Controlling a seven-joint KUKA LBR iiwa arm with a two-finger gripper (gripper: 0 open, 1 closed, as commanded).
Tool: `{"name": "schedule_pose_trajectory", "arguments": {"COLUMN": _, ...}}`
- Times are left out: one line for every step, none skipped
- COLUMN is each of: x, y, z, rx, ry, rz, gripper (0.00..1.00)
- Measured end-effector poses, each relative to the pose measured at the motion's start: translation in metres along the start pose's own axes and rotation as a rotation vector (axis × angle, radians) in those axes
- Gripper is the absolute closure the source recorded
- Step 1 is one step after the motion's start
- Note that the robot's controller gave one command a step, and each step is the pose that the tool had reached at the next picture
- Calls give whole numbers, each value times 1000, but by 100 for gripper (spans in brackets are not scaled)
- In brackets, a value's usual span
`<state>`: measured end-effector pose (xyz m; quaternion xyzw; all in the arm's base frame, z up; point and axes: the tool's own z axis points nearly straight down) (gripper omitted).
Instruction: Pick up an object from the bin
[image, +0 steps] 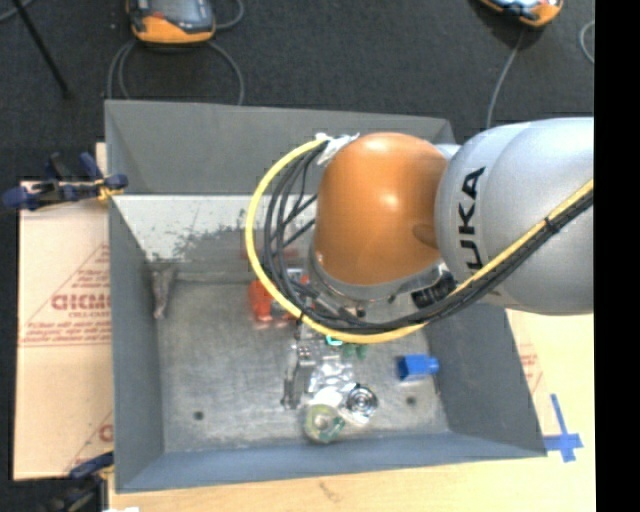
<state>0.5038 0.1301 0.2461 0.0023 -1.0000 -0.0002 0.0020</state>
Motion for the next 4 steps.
{"name": "schedule_pose_trajectory", "arguments": {"x": -18, "y": -67, "z": 125, "rx": 3, "ry": 0, "rz": -135, "gripper": 0}}
{"name": "schedule_pose_trajectory", "arguments": {"x": -57, "y": -128, "z": 173, "rx": -2, "ry": -19, "rz": -258, "gripper": 0}}
{"name": "schedule_pose_trajectory", "arguments": {"x": -61, "y": -127, "z": 169, "rx": 0, "ry": -31, "rz": -254, "gripper": 100}}
{"name": "schedule_pose_trajectory", "arguments": {"x": -61, "y": -95, "z": 10, "rx": 2, "ry": -13, "rz": -308, "gripper": 100}}
